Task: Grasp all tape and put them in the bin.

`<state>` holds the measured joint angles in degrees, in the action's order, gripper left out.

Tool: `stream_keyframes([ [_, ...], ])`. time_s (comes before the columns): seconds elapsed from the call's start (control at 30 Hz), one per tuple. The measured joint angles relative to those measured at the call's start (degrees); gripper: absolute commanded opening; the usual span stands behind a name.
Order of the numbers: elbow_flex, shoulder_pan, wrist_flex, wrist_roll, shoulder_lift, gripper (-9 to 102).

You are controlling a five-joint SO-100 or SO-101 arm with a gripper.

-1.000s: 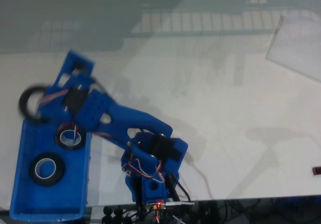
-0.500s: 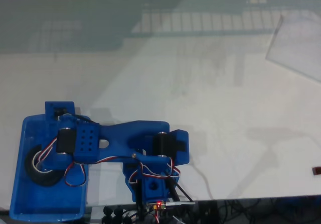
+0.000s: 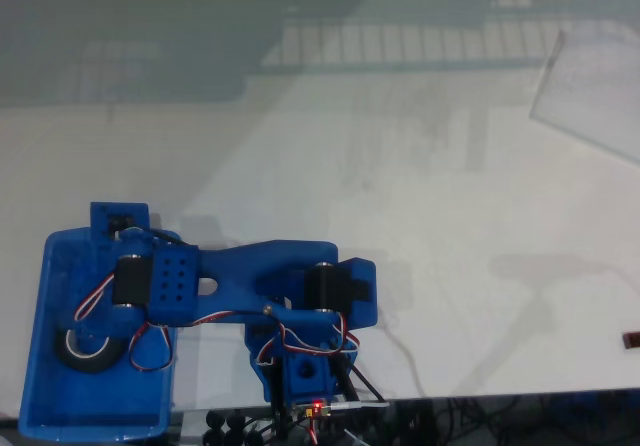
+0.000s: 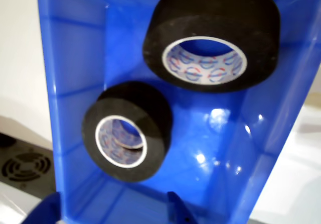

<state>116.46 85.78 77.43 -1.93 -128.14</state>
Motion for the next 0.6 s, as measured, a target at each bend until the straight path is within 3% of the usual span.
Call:
stream_keyframes([
  [0.2,0.0,-8.0,-0.9,-1.1,0.5,35],
  [0.37,0.0,-23.5,-2.9,-4.3,-1.8,33],
  [0.6,1.2,-51.5,-12.7,-6.5,-10.9,30],
])
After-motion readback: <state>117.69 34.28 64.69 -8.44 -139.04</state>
